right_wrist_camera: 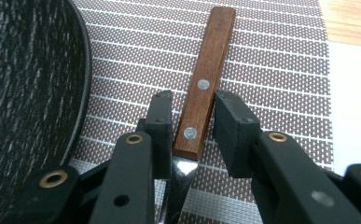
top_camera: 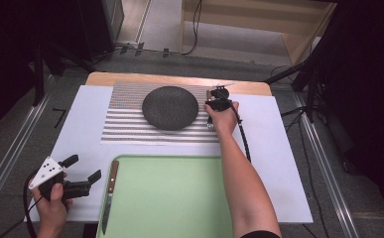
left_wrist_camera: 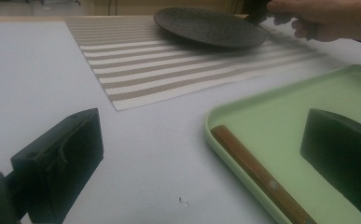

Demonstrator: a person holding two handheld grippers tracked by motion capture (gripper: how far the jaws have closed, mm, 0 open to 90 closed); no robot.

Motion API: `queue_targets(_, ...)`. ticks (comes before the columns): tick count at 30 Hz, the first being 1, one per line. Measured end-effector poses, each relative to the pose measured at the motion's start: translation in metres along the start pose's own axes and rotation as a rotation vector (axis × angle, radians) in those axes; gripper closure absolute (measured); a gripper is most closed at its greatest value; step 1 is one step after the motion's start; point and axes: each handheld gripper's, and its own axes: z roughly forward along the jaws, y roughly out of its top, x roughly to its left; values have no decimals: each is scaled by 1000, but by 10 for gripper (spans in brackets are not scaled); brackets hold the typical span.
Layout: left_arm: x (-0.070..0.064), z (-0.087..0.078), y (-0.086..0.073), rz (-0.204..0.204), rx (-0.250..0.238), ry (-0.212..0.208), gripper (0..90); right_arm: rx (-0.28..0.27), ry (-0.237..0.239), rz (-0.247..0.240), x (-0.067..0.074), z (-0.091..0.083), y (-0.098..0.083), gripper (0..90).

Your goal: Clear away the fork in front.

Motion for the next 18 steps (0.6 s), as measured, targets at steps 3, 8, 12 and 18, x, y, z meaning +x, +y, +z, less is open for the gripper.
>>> queue_targets(3, 0, 0, 0, 2, 3, 0, 0, 4, -39, -10, 3, -1, 0, 752)
queue_targets(8, 0, 0, 0, 2, 4, 0, 0, 18, -20, -26, 0, -3, 0, 756)
queue_targets(12, 0, 0, 0, 2, 4, 0, 0, 2, 6, -28, -2, -6, -2, 760)
queue_targets(18, 0, 1, 0, 4, 6, 2, 0, -32, 49, -31, -2, -12, -4, 761)
